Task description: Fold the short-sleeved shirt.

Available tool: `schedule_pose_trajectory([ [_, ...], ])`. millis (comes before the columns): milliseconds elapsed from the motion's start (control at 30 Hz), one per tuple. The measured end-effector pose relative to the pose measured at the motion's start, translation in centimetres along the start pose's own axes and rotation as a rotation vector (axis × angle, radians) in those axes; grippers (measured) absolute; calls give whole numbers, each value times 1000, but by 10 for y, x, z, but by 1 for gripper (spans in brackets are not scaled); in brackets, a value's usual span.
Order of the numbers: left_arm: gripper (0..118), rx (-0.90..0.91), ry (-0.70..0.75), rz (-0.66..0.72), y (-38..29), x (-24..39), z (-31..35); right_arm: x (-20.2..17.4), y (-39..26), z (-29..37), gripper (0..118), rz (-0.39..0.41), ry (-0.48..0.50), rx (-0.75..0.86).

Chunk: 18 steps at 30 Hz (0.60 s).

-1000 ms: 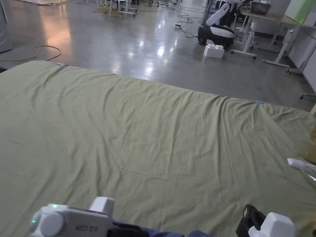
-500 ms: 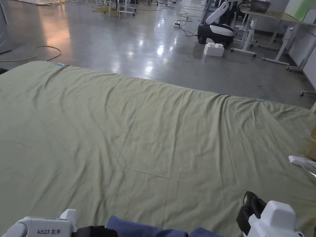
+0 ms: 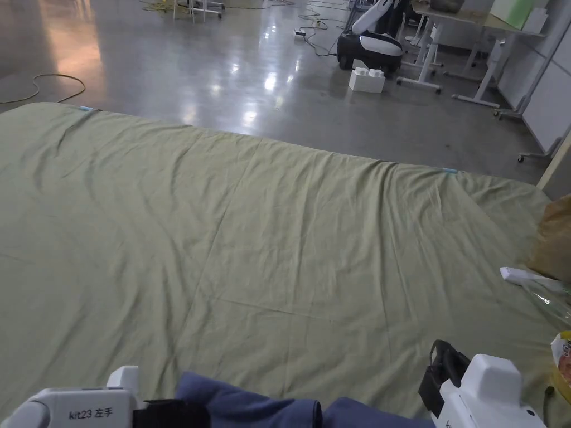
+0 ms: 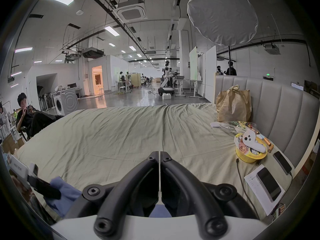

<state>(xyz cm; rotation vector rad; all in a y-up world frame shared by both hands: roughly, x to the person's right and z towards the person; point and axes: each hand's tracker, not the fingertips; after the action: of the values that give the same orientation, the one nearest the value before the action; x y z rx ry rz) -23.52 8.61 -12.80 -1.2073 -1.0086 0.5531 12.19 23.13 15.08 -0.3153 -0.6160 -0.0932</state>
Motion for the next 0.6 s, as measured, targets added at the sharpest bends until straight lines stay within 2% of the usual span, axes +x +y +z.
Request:
schedule_pose_trajectory([
  [200,14,68,60,-111,35,20,61,2,1,-1,2,2,-1,0],
  [367,14,70,292,-201,50,50,101,-2,0,-5,2,4,15,-4],
  [600,15,73,403,-232,46,94,106,-10,-2,-10,2,-6,44,-10],
])
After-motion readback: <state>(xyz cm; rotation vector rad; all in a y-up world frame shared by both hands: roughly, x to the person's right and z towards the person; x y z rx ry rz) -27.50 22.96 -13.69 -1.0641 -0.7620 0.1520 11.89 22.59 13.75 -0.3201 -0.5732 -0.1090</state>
